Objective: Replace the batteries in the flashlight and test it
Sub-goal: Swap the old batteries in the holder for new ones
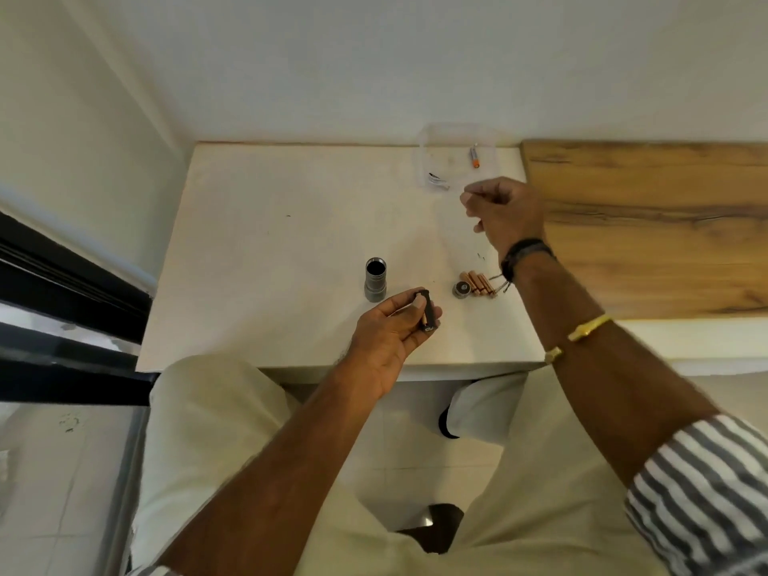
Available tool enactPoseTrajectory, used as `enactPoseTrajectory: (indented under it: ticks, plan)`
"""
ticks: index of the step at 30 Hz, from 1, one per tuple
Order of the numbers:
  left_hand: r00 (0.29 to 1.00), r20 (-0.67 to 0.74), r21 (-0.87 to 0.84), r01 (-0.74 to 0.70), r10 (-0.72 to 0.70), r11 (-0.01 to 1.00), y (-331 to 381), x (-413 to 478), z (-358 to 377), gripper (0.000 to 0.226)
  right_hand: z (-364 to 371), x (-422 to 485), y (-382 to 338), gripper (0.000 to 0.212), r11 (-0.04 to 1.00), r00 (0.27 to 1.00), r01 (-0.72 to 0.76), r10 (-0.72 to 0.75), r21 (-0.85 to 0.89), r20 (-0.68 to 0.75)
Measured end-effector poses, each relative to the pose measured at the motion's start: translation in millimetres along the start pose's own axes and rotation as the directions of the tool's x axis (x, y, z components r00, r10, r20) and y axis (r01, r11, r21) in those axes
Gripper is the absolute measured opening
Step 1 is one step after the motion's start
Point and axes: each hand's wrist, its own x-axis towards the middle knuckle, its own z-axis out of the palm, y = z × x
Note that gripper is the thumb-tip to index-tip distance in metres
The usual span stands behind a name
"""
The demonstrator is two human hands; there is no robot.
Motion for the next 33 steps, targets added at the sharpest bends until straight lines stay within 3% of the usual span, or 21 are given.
enactPoseTrajectory:
  ticks: [4,7,12,15,18,21,26,33]
  plan:
    - [1.000,-0.006,0.009,0.024,-0.024,1.000,4,7,1,0.025,17,51,-10,0.010,0.969,0.993,0.113,-0.118,-0.218,-0.006]
    - [0.999,-0.006,0.007,0.042,-0.042,0.999,5,10,1,0.028,28,83,-14,0.011,0.878,0.978,0.207,-0.190,-0.432,0.083]
    - [0.998,0.014,-0.041,0.062,-0.061,0.997,4,15,-1,0.024,53,119,-18,0.021,0.647,0.964,0.234,-0.057,-0.726,0.260]
    - [0.998,0.019,-0.068,0.069,-0.068,0.995,5,17,-2,0.023,68,127,-20,0.026,0.519,0.959,0.245,-0.006,-0.819,0.283]
    - [0.997,0.024,-0.083,0.073,-0.071,0.994,5,18,-3,0.025,75,128,-21,0.028,0.464,0.960,0.250,-0.003,-0.850,0.280]
    - [0.997,0.034,-0.090,0.077,-0.075,0.993,7,18,-2,0.025,76,125,-22,0.028,0.494,0.961,0.245,-0.008,-0.834,0.278]
    - [0.995,0.069,-0.064,0.076,-0.071,0.995,9,15,3,0.025,69,101,-24,0.025,0.705,0.971,0.237,-0.190,-0.668,0.144]
    - [0.995,0.085,0.009,0.060,-0.061,0.998,12,5,5,0.024,41,24,-33,0.019,0.864,0.954,0.291,-0.292,-0.411,0.061]
